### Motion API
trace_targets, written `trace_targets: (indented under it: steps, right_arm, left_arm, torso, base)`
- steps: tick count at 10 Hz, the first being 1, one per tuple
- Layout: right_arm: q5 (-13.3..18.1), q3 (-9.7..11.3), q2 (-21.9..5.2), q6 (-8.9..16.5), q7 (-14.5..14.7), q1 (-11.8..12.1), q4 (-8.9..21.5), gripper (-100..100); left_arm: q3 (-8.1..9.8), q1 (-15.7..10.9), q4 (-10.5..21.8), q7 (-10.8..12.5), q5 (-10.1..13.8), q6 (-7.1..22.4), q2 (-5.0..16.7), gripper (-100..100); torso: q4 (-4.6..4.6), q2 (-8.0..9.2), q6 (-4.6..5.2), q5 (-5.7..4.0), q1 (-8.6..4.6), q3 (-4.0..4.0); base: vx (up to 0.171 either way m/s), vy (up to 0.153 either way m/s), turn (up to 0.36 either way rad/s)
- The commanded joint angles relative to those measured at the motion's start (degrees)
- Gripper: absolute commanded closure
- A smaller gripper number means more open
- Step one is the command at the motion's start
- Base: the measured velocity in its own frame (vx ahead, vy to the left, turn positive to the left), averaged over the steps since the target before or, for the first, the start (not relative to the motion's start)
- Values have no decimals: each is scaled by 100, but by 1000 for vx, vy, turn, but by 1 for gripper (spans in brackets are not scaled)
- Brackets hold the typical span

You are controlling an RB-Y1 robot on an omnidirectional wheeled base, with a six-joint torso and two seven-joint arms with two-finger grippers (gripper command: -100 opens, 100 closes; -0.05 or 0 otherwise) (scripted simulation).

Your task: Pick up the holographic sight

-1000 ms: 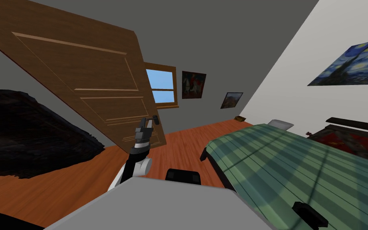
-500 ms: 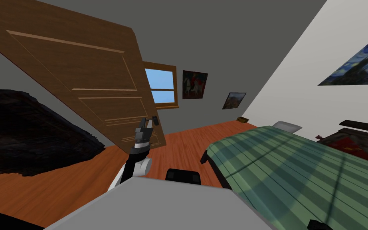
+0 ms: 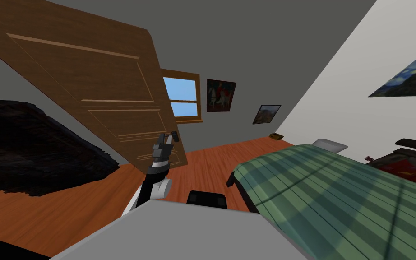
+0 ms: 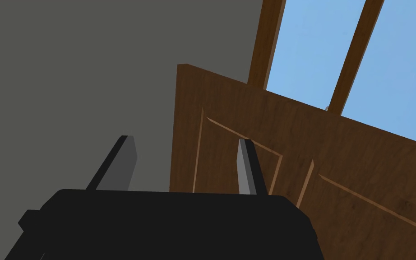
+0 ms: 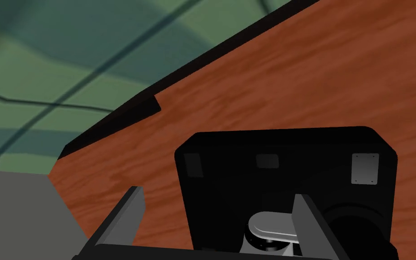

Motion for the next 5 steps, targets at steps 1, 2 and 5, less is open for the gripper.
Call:
trace_targets:
  steps: [1,2,5]
  right_arm:
    - [-10,-73,-24,-7,262,71,110,-100]
    - [160,-87,-111,32,413,136,251,-100]
    - [160,-87,-111,32,377,136,251,-100]
  left_arm:
    - [0,0,0,0,0,0,0,0]
    - [0,0,0,0,0,0,0,0]
    - [0,0,0,0,0,0,0,0]
  torso:
    - [0,0,0,0,0,0]
    - [-1,-3,3,-2,-1,-2]
    - [2,10,3,0,13,5]
  base:
    - [82,-77,37]
    - [84,-84,36]
    - [32,-33,10]
